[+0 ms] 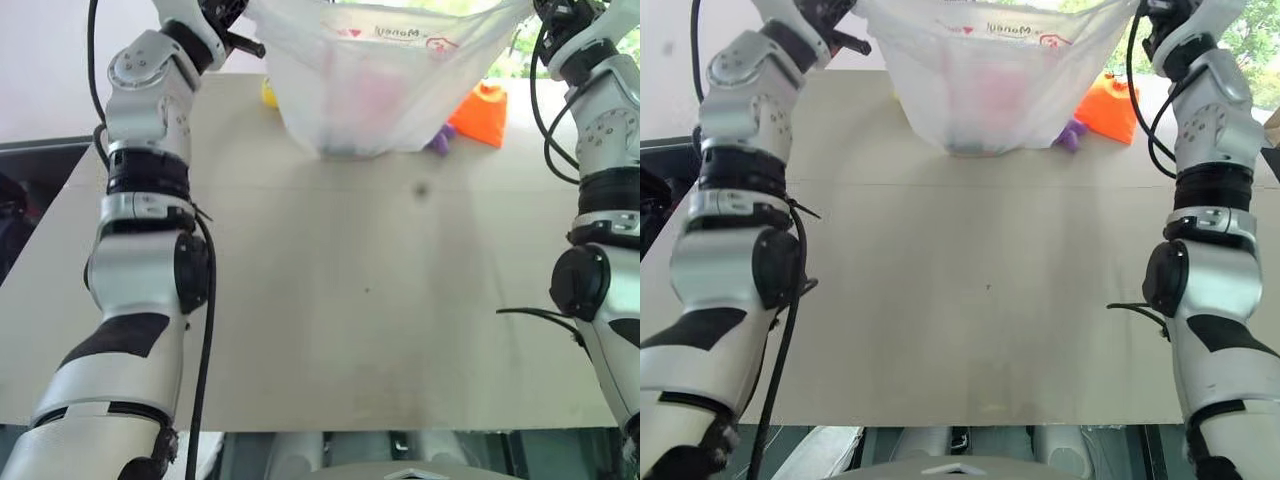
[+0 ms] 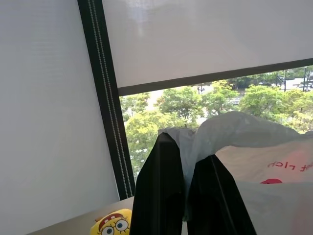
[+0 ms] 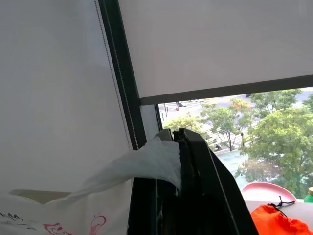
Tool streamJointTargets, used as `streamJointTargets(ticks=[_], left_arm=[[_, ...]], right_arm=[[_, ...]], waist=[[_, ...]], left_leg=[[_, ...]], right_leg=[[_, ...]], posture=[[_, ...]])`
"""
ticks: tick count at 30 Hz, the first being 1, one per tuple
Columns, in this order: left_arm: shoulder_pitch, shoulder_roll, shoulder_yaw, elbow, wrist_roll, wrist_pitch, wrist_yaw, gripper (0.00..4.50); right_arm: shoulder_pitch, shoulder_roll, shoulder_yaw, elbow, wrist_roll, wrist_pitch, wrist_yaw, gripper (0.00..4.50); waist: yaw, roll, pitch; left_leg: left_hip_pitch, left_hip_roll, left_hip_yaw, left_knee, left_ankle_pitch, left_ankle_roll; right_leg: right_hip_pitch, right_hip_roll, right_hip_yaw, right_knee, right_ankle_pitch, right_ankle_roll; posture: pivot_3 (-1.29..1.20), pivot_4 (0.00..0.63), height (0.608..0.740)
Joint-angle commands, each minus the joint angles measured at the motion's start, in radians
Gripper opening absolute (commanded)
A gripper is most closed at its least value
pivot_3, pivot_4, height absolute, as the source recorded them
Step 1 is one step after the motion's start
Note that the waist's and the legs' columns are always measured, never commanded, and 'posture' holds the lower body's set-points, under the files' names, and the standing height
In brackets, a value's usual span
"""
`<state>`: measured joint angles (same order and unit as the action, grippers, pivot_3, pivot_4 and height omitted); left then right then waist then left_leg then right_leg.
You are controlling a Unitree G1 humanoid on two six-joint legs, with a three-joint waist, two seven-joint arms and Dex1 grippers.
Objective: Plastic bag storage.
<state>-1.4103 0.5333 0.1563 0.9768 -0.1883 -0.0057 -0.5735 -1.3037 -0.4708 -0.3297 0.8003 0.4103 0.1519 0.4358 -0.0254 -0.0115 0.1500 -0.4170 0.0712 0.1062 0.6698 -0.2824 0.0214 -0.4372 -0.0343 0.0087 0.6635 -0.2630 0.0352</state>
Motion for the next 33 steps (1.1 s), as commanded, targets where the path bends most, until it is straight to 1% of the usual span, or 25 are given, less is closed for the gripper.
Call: streamJointTargets(ticks=[1, 5, 8, 9, 10, 11, 13, 14, 17, 18, 20, 21, 22, 23, 24, 26, 27, 29, 31, 32, 33], left_arm=[[-0.056, 0.029, 0.026, 0.058, 0.002, -0.083, -0.026, 0.11], [-0.029, 0.04, 0.035, 0.058, -0.006, -0.105, -0.054, 0.11], [0.025, 0.043, 0.04, 0.022, -0.018, -0.103, -0.084, 0.11], [0.056, 0.044, 0.043, -0.012, -0.029, -0.094, -0.107, 0.62], [0.097, 0.047, 0.045, -0.063, -0.04, -0.083, -0.127, 0.85], [0.132, 0.05, 0.048, -0.113, -0.05, -0.068, -0.138, 1.27], [0.227, 0.066, 0.07, -0.267, -0.091, 0.002, -0.156, 2.16], [0.282, 0.077, 0.082, -0.359, -0.119, 0.052, -0.163, 2.71], [0.521, 0.126, 0.13, -0.706, -0.24, 0.248, -0.193, 4.09], [0.618, 0.144, 0.152, -0.826, -0.291, 0.323, -0.199, 4.46], [0.764, 0.167, 0.19, -1.0, -0.376, 0.437, -0.193, 4.5], [0.865, 0.175, 0.215, -1.089, -0.423, 0.495, -0.194, 4.5], [0.958, 0.179, 0.237, -1.164, -0.46, 0.54, -0.193, 4.5], [1.062, 0.183, 0.249, -1.239, -0.494, 0.586, -0.197, 4.5], [1.157, 0.188, 0.254, -1.301, -0.521, 0.623, -0.205, 4.5], [1.321, 0.192, 0.256, -1.397, -0.551, 0.663, -0.222, 4.5], [1.394, 0.194, 0.252, -1.43, -0.547, 0.671, -0.227, 4.5], [1.514, 0.179, 0.239, -1.452, -0.504, 0.645, -0.223, 4.5], [1.607, 0.149, 0.224, -1.447, -0.447, 0.587, -0.21, 4.5], [1.644, 0.129, 0.217, -1.446, -0.425, 0.553, -0.207, 4.5], [1.68, 0.107, 0.2, -1.443, -0.388, 0.507, -0.197, 4.5]], right_arm=[[-0.022, -0.051, -0.032, -0.027, 0.001, -0.053, 0.014, 0.0], [0.019, -0.082, -0.034, -0.078, 0.006, -0.019, 0.039, 0.0], [0.092, -0.098, -0.011, -0.149, 0.02, 0.071, 0.091, 0.0], [0.139, -0.106, 0.006, -0.2, 0.029, 0.126, 0.125, 0.0], [0.198, -0.117, 0.024, -0.268, 0.044, 0.182, 0.168, 0.0], [0.246, -0.125, 0.032, -0.326, 0.056, 0.214, 0.195, 0.0], [0.344, -0.152, 0.022, -0.444, 0.101, 0.301, 0.228, 0.57], [0.39, -0.171, 0.011, -0.506, 0.136, 0.354, 0.248, 0.93], [0.581, -0.258, -0.022, -0.741, 0.306, 0.563, 0.375, 2.34], [0.658, -0.29, -0.031, -0.814, 0.364, 0.627, 0.42, 2.73], [0.772, -0.338, -0.047, -0.912, 0.444, 0.708, 0.473, 3.66], [0.838, -0.362, -0.057, -0.954, 0.476, 0.744, 0.5, 4.21], [0.894, -0.375, -0.069, -0.987, 0.503, 0.77, 0.516, 4.45], [0.941, -0.386, -0.08, -1.008, 0.527, 0.794, 0.525, 4.45], [0.98, -0.396, -0.086, -1.023, 0.541, 0.811, 0.532, 4.45], [1.072, -0.428, -0.079, -1.053, 0.533, 0.809, 0.579, 4.45], [1.121, -0.445, -0.068, -1.063, 0.517, 0.801, 0.603, 4.45], [1.2, -0.47, -0.022, -1.064, 0.424, 0.736, 0.608, 4.45], [1.269, -0.48, 0.044, -1.036, 0.29, 0.615, 0.601, 4.45], [1.297, -0.471, 0.064, -1.018, 0.245, 0.557, 0.605, 4.45], [1.326, -0.439, 0.074, -0.995, 0.197, 0.479, 0.589, 4.45]], waist=[[-0.008, 0.001, 0.0], [-0.018, 0.001, 0.001], [-0.019, 0.001, 0.001], [-0.02, 0.001, 0.001], [-0.02, 0.002, 0.001], [-0.02, 0.002, 0.001], [-0.021, 0.002, 0.001], [-0.021, 0.002, 0.001], [-0.019, 0.003, 0.003], [-0.018, 0.003, 0.003], [-0.015, 0.003, 0.002], [-0.013, 0.003, 0.002], [-0.012, 0.002, 0.002], [-0.011, 0.002, 0.003], [-0.011, 0.001, 0.003], [-0.009, -0.002, 0.005], [-0.009, -0.003, 0.006], [-0.003, -0.006, 0.005], [0.001, -0.008, 0.004], [0.002, -0.008, 0.004], [0.006, -0.008, 0.004]], left_leg=[[-0.002, 0.0, 0.001, -0.001, 0.0, 0.0], [-0.014, 0.0, -0.001, 0.002, 0.001, -0.001], [-0.015, 0.0, -0.002, 0.004, 0.001, -0.002], [-0.014, 0.0, -0.002, 0.004, 0.001, -0.002], [-0.014, 0.0, -0.002, 0.005, 0.001, -0.002], [-0.013, 0.001, -0.002, 0.005, 0.001, -0.002], [-0.013, 0.001, -0.002, 0.009, 0.001, -0.002], [-0.014, 0.001, -0.003, 0.012, 0.001, -0.002], [-0.015, 0.002, -0.003, 0.014, 0.001, -0.002], [-0.015, 0.002, -0.004, 0.016, 0.001, -0.002], [-0.013, 0.003, -0.007, 0.016, 0.001, -0.002], [-0.011, 0.003, -0.007, 0.018, 0.001, -0.002], [-0.011, 0.003, -0.007, 0.02, 0.001, -0.001], [-0.006, 0.003, -0.007, 0.02, 0.001, -0.001], [0.002, 0.003, -0.006, 0.019, 0.001, -0.001], [0.013, 0.003, -0.005, 0.018, 0.001, 0.0], [0.021, 0.002, -0.005, 0.017, -0.002, 0.004], [0.027, 0.002, -0.005, 0.016, -0.002, 0.005], [0.033, 0.003, -0.004, 0.016, -0.002, 0.005], [0.036, 0.003, -0.004, 0.016, -0.002, 0.005], [0.036, 0.003, -0.004, 0.016, -0.002, 0.005]], right_leg=[[-0.003, -0.001, -0.001, 0.0, 0.0, 0.0], [-0.011, -0.001, -0.004, 0.001, 0.0, 0.0], [-0.011, -0.002, -0.006, 0.002, 0.0, 0.0], [-0.011, -0.002, -0.006, 0.002, 0.0, 0.0], [-0.011, -0.002, -0.006, 0.004, 0.0, 0.0], [-0.011, -0.002, -0.006, 0.006, 0.0, 0.0], [-0.011, -0.002, -0.006, 0.009, 0.0, 0.0], [-0.011, -0.002, -0.006, 0.011, 0.0, 0.0], [-0.011, -0.002, -0.005, 0.014, 0.0, 0.0], [-0.011, -0.002, -0.004, 0.016, 0.0, 0.0], [-0.01, -0.002, -0.001, 0.016, 0.0, 0.0], [-0.008, -0.001, -0.001, 0.015, 0.0, 0.0], [-0.007, -0.001, 0.0, 0.014, 0.0, 0.0], [-0.004, -0.001, 0.002, 0.015, 0.0, 0.0], [0.004, -0.001, 0.002, 0.014, 0.0, 0.0], [0.013, -0.001, 0.005, 0.015, -0.001, 0.0], [0.021, 0.0, 0.005, 0.014, -0.001, 0.0], [0.026, 0.0, 0.004, 0.014, -0.001, 0.0], [0.031, 0.0, 0.006, 0.014, -0.001, -0.001], [0.033, 0.0, 0.006, 0.014, -0.003, -0.004], [0.033, 0.0, 0.006, 0.014, -0.003, -0.004]], posture=[[0.0, 0.15, 0.74], [0.0, 0.15, 0.74], [0.0, 0.15, 0.74], [0.0, 0.15, 0.74], [0.0, 0.15, 0.74], [0.0, 0.15, 0.74], [0.0, 0.15, 0.74], [0.0, 0.15, 0.74], [0.0, 0.15, 0.74], [0.0, 0.15, 0.74], [0.0, 0.15, 0.74], [0.0, 0.15, 0.74], [0.0, 0.15, 0.74], [0.0, 0.15, 0.74], [0.0, 0.15, 0.74], [0.0, 0.15, 0.74], [0.0, 0.15, 0.74], [0.0, 0.15, 0.74], [0.0, 0.15, 0.74], [0.0, 0.15, 0.74], [0.0, 0.15, 0.74]])
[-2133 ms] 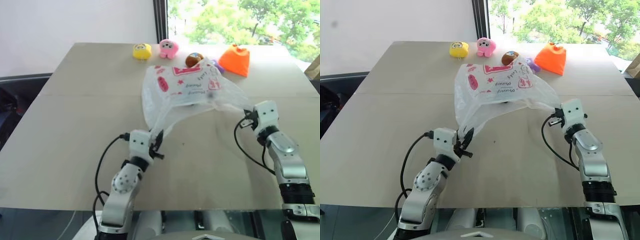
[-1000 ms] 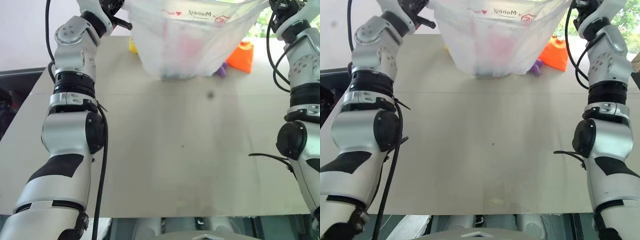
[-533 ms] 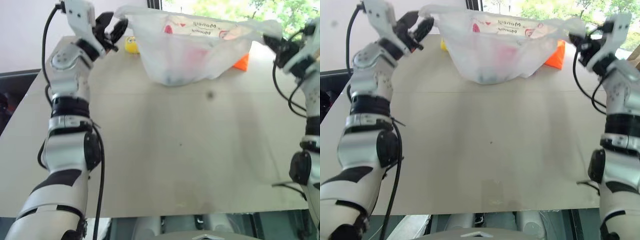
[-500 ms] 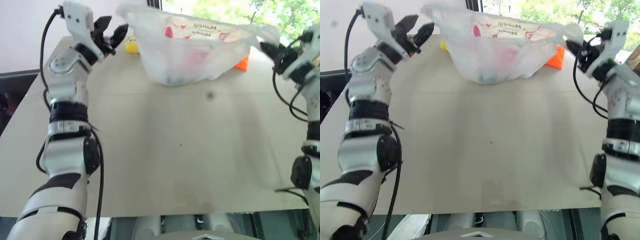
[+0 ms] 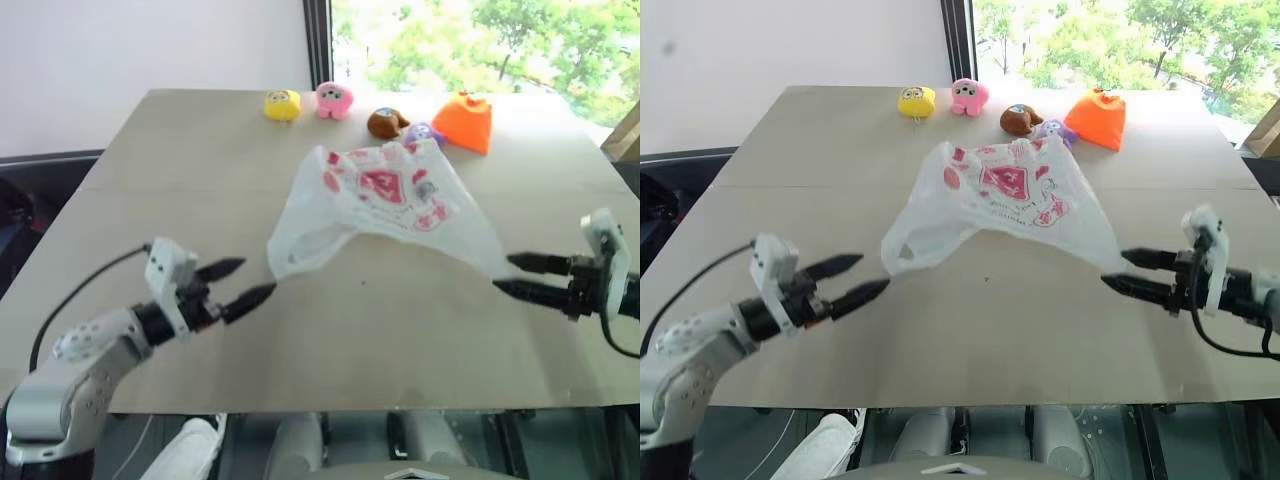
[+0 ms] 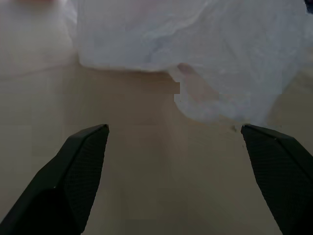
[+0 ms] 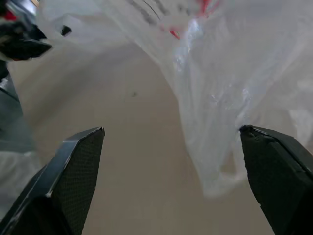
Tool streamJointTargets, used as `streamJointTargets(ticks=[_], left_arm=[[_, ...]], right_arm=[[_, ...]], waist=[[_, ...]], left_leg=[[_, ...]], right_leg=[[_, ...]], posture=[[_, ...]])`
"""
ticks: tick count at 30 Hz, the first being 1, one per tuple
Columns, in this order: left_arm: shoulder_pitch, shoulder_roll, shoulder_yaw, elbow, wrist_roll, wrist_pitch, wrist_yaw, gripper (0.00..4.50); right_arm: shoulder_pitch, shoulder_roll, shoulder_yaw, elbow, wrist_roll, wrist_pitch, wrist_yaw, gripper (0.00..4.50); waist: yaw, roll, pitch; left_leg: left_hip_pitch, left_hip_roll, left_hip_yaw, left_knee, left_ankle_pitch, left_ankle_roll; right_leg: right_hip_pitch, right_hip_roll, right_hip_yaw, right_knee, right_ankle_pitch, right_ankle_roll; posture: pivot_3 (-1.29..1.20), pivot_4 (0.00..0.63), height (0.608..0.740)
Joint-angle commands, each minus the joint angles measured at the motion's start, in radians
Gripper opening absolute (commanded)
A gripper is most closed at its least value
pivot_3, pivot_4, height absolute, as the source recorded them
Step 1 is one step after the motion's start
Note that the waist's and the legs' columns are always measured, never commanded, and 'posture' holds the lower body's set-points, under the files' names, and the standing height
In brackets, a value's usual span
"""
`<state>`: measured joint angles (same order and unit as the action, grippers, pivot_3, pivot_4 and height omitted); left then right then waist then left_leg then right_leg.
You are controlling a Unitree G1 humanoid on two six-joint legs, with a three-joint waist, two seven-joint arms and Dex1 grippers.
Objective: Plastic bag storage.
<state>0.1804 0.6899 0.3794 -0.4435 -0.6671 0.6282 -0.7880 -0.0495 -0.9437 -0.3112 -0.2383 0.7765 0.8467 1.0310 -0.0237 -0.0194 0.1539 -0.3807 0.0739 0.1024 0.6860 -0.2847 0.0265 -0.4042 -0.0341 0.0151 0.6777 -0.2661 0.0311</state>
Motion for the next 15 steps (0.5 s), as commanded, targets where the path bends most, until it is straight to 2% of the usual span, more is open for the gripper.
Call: streamJointTargets(ticks=[1, 3, 5, 10, 15], left_arm=[[0.12, -0.076, -0.042, -0.019, 0.137, -0.171, 0.041, 4.5], [0.171, -0.126, -0.072, -0.01, 0.204, -0.255, 0.067, 4.5], [0.21, -0.169, -0.09, 0.011, 0.253, -0.333, 0.083, 4.5], [0.26, -0.235, -0.11, 0.095, 0.344, -0.513, 0.108, 4.5], [0.26, -0.256, -0.106, 0.132, 0.358, -0.601, 0.108, 4.5]], right_arm=[[0.088, 0.105, 0.039, 0.073, -0.193, -0.319, -0.026, 4.45], [0.111, 0.24, -0.005, 0.134, -0.211, -0.531, -0.03, 4.45], [0.14, 0.302, -0.011, 0.198, -0.27, -0.685, -0.017, 4.45], [0.169, 0.352, -0.024, 0.391, -0.351, -0.94, 0.005, 4.45], [0.173, 0.341, -0.02, 0.486, -0.354, -1.043, 0.044, 4.45]], waist=[[0.007, 0.0, 0.0], [0.009, -0.006, -0.005], [0.01, -0.005, -0.004], [0.013, -0.002, -0.005], [0.01, -0.001, -0.005]], left_leg=[[0.0, 0.0, 0.0, 0.0, 0.0, 0.0], [0.001, 0.0, 0.002, 0.0, 0.001, 0.001], [-0.001, 0.0, 0.001, -0.002, 0.0, 0.001], [-0.002, 0.0, 0.004, -0.002, -0.001, 0.004], [0.0, 0.0, 0.005, -0.003, -0.001, 0.004]], right_leg=[[0.0, 0.0, 0.001, 0.0, 0.0, 0.0], [0.0, 0.0, 0.002, 0.0, 0.001, -0.001], [0.0, 0.002, 0.002, -0.001, 0.001, 0.0], [-0.003, 0.0, 0.004, -0.003, 0.001, -0.001], [-0.002, 0.001, 0.006, -0.002, 0.0, -0.002]], posture=[[0.0, 0.15, 0.74], [0.0, 0.15, 0.74], [0.0, 0.15, 0.74], [0.0, 0.15, 0.74], [0.0, 0.15, 0.74]])
